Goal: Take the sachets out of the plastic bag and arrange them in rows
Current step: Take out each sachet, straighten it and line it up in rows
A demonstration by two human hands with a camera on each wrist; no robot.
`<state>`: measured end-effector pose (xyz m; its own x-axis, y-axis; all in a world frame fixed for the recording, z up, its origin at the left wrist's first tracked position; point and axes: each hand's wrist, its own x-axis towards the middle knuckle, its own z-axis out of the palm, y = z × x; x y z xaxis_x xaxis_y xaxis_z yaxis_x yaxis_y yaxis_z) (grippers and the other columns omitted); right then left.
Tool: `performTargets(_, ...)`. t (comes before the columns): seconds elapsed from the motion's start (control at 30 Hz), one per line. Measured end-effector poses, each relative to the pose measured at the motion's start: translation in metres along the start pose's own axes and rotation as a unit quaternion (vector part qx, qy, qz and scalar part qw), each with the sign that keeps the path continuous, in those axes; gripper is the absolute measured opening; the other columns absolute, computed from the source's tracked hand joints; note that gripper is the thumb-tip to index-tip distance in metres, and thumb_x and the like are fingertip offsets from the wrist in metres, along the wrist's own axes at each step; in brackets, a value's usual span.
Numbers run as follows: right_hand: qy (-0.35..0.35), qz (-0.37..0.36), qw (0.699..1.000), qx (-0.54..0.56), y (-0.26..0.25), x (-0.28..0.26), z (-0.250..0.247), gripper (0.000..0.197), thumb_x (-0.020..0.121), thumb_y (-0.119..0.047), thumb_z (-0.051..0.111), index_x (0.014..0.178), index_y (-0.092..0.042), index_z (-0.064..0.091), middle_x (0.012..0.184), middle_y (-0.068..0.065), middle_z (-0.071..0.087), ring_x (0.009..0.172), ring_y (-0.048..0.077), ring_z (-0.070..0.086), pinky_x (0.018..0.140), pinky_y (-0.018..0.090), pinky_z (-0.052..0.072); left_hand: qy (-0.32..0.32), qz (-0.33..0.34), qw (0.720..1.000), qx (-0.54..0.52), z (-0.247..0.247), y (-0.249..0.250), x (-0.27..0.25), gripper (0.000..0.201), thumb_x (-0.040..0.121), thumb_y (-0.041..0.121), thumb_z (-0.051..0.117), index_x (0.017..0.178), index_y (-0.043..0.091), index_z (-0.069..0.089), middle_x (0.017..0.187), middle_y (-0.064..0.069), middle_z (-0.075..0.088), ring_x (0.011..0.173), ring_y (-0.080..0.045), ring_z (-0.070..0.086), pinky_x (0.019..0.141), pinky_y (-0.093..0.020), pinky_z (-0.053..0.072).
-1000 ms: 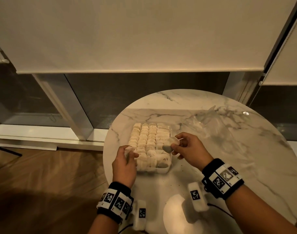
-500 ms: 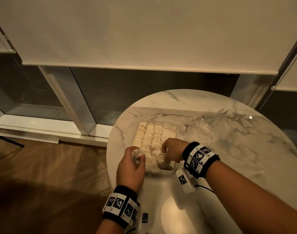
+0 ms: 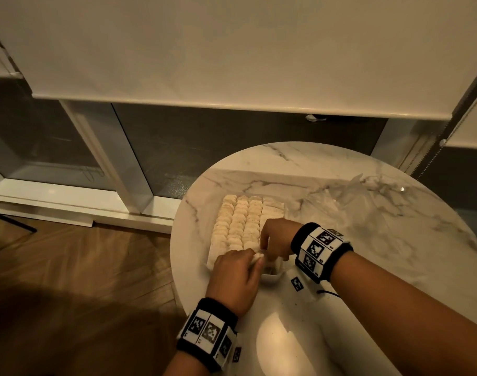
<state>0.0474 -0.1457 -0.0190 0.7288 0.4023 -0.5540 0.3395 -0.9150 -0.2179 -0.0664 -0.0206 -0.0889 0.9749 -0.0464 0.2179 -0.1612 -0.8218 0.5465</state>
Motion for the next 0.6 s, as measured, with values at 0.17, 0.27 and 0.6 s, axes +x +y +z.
performTargets(0.17, 0.060, -0.054, 0.989, -0.123, 0.009, -0.013, -0.007, 0.026, 0.090, -0.012, 0.060, 0.110, -0.022, 0.073, 0.110, -0.001, 0.071, 0.092, 0.018, 0.066, 0.081, 0.033, 0.057, -0.085, -0.002, 0.995, 0.057, 0.002, 0.008, 0.002, 0.034, 0.101, 0.052, 0.036, 0.100, 0.025, 0.058, 0.091, -0.002, 0.066, 0.083, -0.021, 0.060, 0.069, -0.032, 0.040)
performTargets(0.27, 0.068, -0.084, 0.976, -0.191, 0.015, -0.022, -0.003, 0.021, 0.091, -0.021, 0.057, 0.101, -0.027, 0.074, 0.099, -0.005, 0.071, 0.097, 0.020, 0.063, 0.095, 0.042, 0.046, -0.092, 0.001, 0.992, 0.087, 0.001, 0.010, 0.004, 0.035, 0.101, 0.052, 0.034, 0.102, 0.025, 0.057, 0.094, -0.003, 0.067, 0.085, -0.023, 0.061, 0.069, -0.031, 0.034)
performTargets(0.6, 0.008, -0.130, 0.971, -0.201, 0.018, -0.031, 0.031, 0.034, 0.098, -0.038, 0.034, 0.086, -0.023, 0.062, 0.087, 0.001, 0.060, 0.103, 0.023, 0.056, 0.110, 0.061, 0.012, -0.101, -0.003, 0.987, 0.122, 0.007, 0.006, 0.004, 0.029, 0.100, 0.045, 0.032, 0.098, 0.026, 0.055, 0.092, -0.001, 0.070, 0.085, -0.025, 0.063, 0.079, -0.035, 0.040)
